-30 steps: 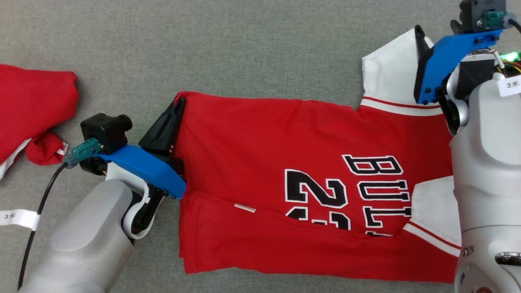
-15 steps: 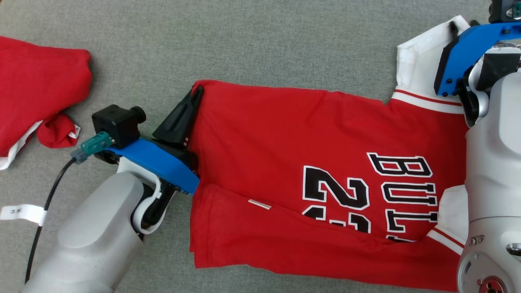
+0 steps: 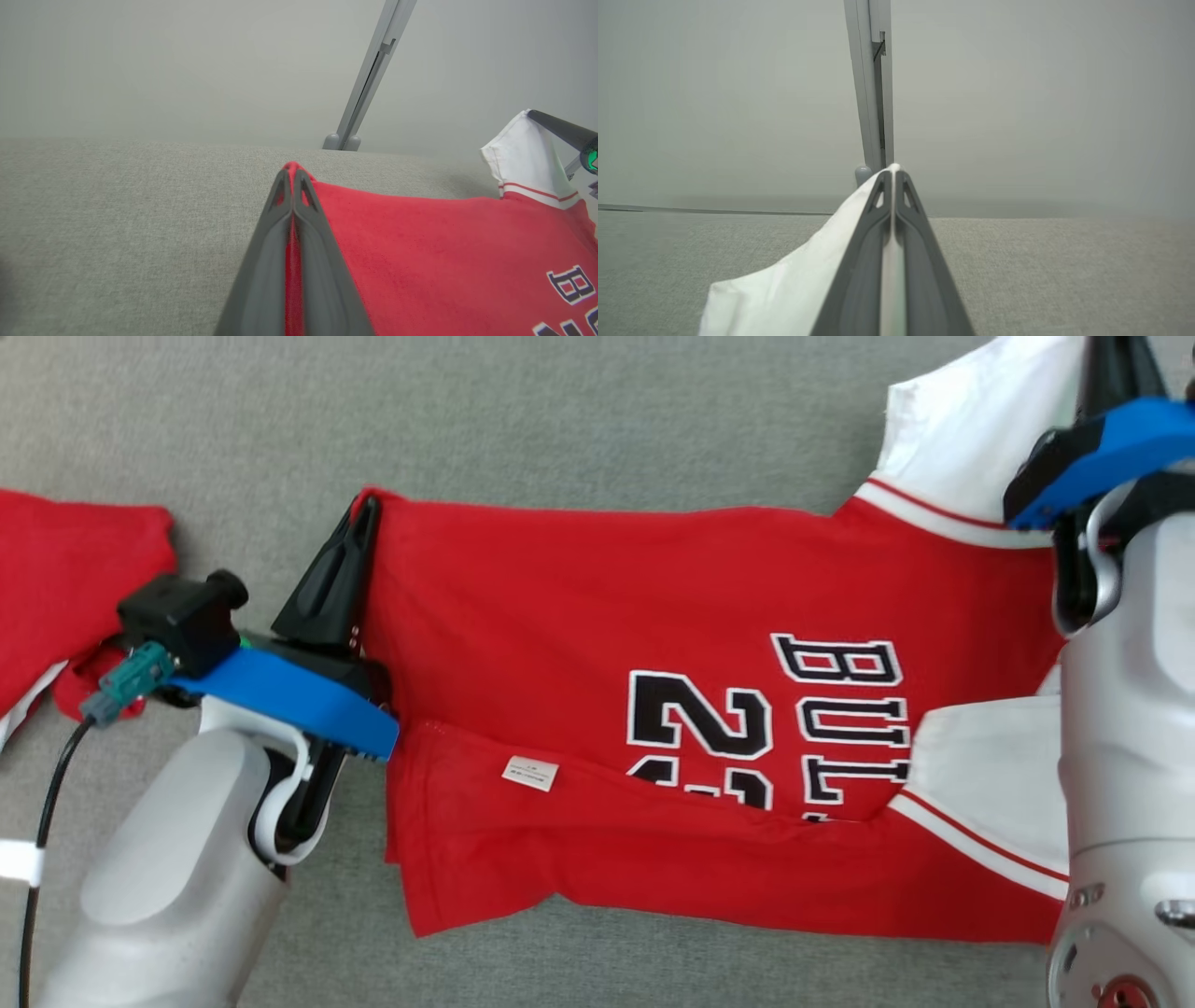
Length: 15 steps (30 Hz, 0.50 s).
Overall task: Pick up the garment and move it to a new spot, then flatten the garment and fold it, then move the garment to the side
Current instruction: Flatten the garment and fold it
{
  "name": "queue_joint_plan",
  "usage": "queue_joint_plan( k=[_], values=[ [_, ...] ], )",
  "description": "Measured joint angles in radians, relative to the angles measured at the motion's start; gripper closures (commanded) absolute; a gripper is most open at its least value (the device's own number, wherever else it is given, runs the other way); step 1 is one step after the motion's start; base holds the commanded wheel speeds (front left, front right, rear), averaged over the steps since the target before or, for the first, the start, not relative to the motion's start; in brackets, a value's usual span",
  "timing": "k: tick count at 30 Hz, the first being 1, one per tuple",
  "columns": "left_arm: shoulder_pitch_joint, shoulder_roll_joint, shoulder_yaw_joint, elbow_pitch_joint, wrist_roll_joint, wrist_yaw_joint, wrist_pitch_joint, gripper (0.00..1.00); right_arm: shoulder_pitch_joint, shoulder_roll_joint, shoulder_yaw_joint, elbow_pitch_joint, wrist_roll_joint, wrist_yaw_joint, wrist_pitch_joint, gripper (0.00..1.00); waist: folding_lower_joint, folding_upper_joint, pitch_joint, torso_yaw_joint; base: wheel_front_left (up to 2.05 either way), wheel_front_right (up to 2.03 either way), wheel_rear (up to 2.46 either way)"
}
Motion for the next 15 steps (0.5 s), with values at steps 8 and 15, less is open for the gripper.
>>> queue_joint_plan(
  k=[8,15],
  values=[
    [0.121,-0.001,0.061,0.043,0.051,0.000,0.000,1.00,0.186,0.000,0.078,-0.001,0.205,0.000,-0.089,1.00,-0.0001,0.0000,-0.096,-0.067,0.00,0.00,0.00],
    [0.273,-0.041,0.123,0.057,0.099,0.000,0.000,1.00,0.469,0.000,0.142,-0.098,0.360,0.000,-0.093,1.00,-0.0003,0.0000,-0.197,-0.112,0.00,0.00,0.00]
  ],
)
